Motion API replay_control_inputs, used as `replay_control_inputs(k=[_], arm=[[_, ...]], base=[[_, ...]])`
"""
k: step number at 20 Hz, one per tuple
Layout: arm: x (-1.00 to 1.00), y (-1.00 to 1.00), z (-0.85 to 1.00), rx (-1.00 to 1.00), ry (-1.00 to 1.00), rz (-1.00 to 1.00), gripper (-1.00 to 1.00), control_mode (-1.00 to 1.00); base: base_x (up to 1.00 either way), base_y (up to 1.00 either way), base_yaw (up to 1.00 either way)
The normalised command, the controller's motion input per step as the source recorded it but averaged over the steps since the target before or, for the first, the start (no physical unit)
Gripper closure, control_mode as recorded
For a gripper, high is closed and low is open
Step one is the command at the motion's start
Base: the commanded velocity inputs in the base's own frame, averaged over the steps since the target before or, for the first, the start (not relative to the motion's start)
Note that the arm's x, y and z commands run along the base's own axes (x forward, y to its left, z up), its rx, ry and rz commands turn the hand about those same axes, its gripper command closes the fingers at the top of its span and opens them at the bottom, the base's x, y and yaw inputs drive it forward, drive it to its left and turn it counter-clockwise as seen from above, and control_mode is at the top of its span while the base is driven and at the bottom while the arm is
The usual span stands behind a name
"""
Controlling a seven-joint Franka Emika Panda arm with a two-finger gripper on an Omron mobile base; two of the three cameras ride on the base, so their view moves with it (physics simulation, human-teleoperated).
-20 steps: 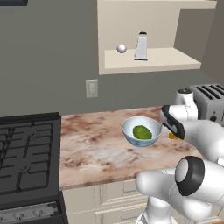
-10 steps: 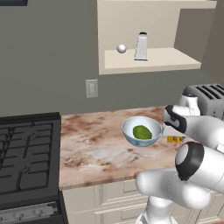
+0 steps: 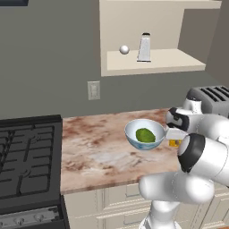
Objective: Pick the cheese from the fridge and the cheese grater from the cabinet and place them next to the salad bowl.
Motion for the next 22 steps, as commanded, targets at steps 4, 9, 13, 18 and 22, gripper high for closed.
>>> replay_control_inputs(k=[4, 9, 13, 18, 22], arm=[[0.11, 0.00, -0.16, 0.00, 0.01, 0.00, 1.00, -1.00], [0.25, 0.00, -0.12, 0.00, 0.00, 0.00, 1.00, -1.00], [0.22, 0.00, -0.17, 0.00, 0.01, 0.00, 1.00, -1.00], [0.00, 0.03, -0.23, 0.00, 0.00, 0.00, 1.00, -1.00], [-0.06, 0.13, -0.28, 0.00, 0.00, 0.00, 1.00, -1.00]], base=[[0.00, 0.00, 0.00], [0.00, 0.00, 0.00], [0.00, 0.00, 0.00], [0.00, 0.00, 0.00], [0.00, 0.00, 0.00]])
